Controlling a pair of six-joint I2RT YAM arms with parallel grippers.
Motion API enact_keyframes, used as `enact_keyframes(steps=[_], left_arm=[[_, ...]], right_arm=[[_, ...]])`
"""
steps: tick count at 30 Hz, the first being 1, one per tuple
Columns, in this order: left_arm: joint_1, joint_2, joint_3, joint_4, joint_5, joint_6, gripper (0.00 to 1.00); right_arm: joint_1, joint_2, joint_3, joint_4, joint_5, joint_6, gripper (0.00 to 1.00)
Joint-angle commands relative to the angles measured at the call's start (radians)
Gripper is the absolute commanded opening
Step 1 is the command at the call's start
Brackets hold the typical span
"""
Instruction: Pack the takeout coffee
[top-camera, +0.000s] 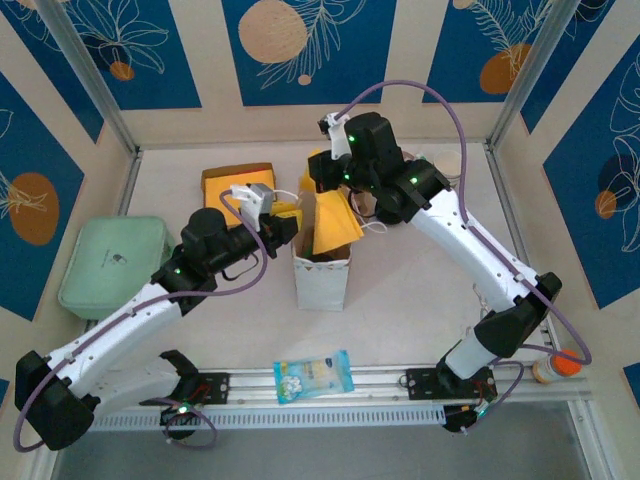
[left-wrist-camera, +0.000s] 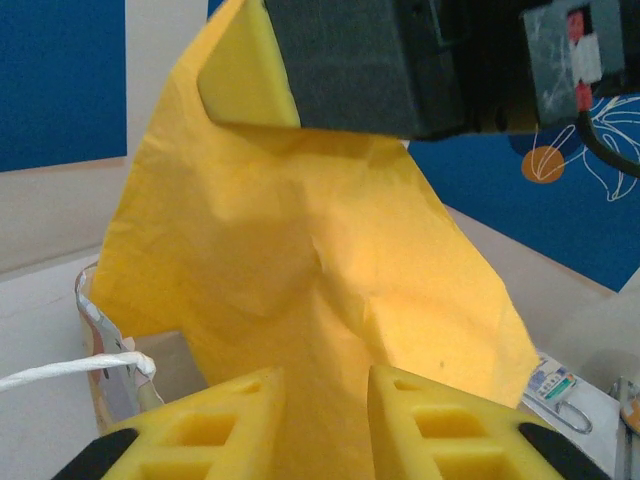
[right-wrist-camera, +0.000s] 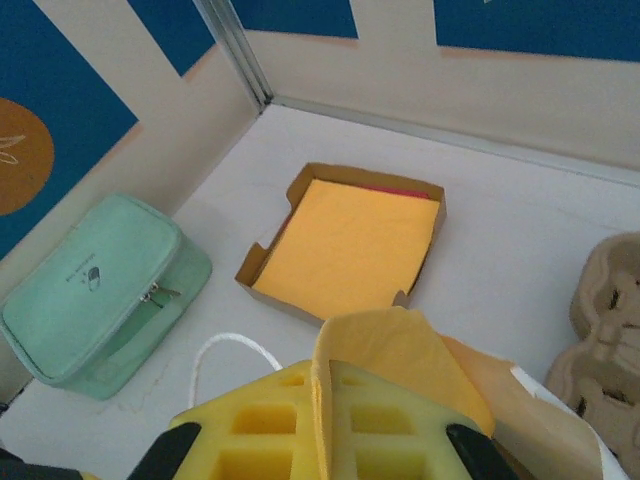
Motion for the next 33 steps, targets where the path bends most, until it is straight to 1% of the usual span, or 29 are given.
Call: enact_keyframes(steps=[1,11,21,33], left_arm=[[-0.011,-0.022,-0.012,0.006,-0.021,0.026,0.27],[-0.012,-0.035,-0.027,0.010,-0.032,0.027,0.26],[-0.015,-0.050,-0.031,-0.004,-0.043,0.033,0.25],[-0.021,-0.058,-0.048,-0.015,-0.062,0.041,0.24]], right_arm=[[0.007,-0.013,-0.030,0.086,-0.018,-0.024,0.00],[0.004,-0.013,-0.127,0.197,0.038,-0.033,0.00],[-0.010,-0.021,-0.227,0.316,0.051,-0.051,0.00],[-0.011,-0.046,-0.314,0.382,0.066,-0.078,0.00]])
